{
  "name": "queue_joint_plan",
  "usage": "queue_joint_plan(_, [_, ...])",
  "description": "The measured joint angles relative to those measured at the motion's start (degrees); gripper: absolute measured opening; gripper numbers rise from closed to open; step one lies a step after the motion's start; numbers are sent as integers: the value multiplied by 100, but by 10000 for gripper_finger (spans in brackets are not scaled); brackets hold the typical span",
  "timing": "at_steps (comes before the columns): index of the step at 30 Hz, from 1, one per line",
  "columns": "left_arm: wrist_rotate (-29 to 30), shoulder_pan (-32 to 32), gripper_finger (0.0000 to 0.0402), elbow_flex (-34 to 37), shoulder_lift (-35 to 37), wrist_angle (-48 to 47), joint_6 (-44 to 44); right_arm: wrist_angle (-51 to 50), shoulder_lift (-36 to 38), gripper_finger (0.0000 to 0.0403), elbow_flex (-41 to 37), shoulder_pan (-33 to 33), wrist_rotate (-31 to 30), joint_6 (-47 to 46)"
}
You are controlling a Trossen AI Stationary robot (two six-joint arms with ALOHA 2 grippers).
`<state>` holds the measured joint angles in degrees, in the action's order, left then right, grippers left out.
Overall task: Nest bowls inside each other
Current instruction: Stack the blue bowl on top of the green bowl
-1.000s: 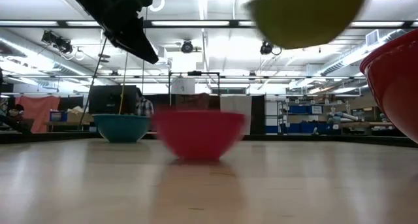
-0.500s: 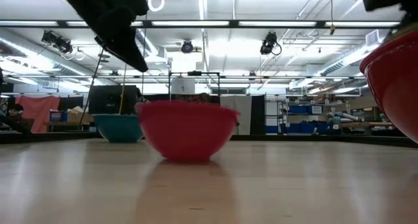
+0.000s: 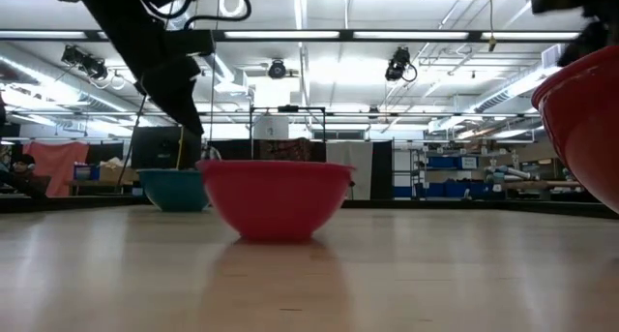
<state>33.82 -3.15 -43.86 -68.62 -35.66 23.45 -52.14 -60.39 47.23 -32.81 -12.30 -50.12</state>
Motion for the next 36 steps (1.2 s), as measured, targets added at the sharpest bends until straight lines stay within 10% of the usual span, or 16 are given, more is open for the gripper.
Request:
queue_joint_plan(9, [-84,785,170,208,0,125,-230,787,316,121,308,74,-1785,1326])
queue_joint_plan(36, [-1030,2226,143,221,-1604,793,-1409,1277,141,121,307,194,-1838,1625])
